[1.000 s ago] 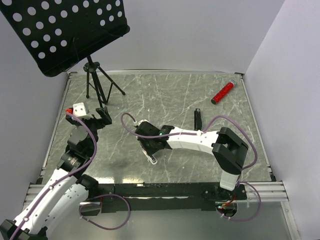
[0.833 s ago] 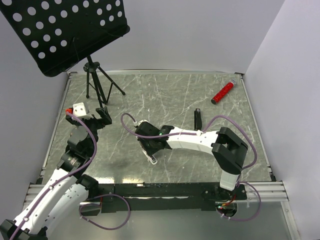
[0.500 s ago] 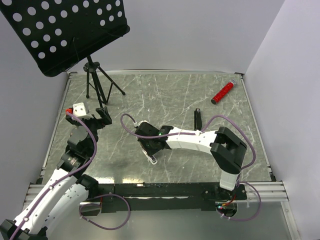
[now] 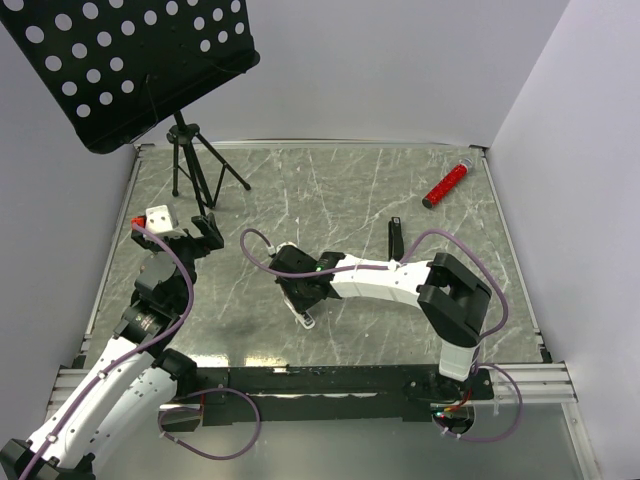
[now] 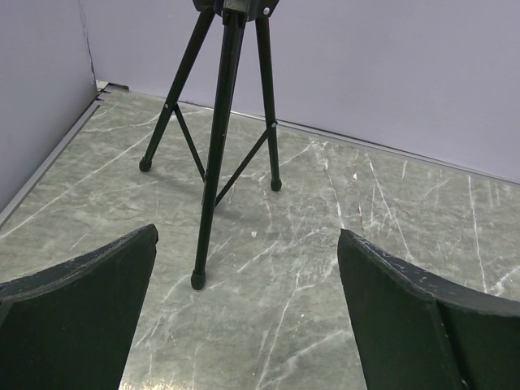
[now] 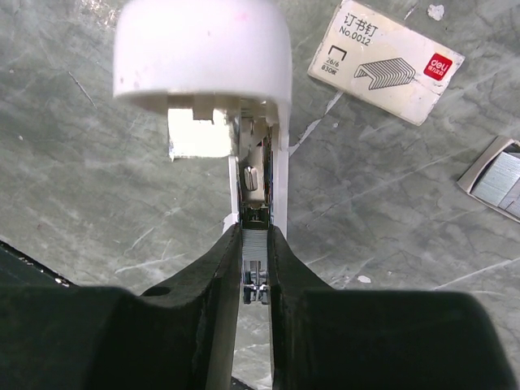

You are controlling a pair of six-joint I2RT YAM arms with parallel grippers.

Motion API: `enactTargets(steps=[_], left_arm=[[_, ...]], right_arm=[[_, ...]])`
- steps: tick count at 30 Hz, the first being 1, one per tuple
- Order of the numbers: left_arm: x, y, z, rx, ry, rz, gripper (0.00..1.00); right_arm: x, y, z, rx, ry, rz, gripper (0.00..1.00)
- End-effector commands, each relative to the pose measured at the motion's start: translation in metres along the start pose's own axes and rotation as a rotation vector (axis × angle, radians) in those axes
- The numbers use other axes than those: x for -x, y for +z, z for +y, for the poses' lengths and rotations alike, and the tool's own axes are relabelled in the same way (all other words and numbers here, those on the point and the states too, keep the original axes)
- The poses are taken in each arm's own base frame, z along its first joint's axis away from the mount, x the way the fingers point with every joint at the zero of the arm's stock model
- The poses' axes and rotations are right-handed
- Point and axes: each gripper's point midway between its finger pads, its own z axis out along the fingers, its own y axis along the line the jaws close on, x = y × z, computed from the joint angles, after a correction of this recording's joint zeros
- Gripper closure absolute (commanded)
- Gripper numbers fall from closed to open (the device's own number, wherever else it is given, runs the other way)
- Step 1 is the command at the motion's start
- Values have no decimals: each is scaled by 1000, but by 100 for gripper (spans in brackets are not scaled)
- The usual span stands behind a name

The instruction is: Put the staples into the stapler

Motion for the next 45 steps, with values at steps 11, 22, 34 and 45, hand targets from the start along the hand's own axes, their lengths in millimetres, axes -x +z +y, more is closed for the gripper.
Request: enactTargets(steps=[11,22,34,45], left_arm=[[6,1,1,5,-13,-24,3],[6,1,0,2,-15,-23,3],[5,1,0,1,-16,-21,3],[5,1,1,4,-13,-20,3]], right_arm=[[0,-2,1,-8,-6,-8,70],[6,-7,2,-3,-2,-29,65],[33,-26,-6,-24,28,-115,53],[32,-14,-17,-69,41,-95,52]])
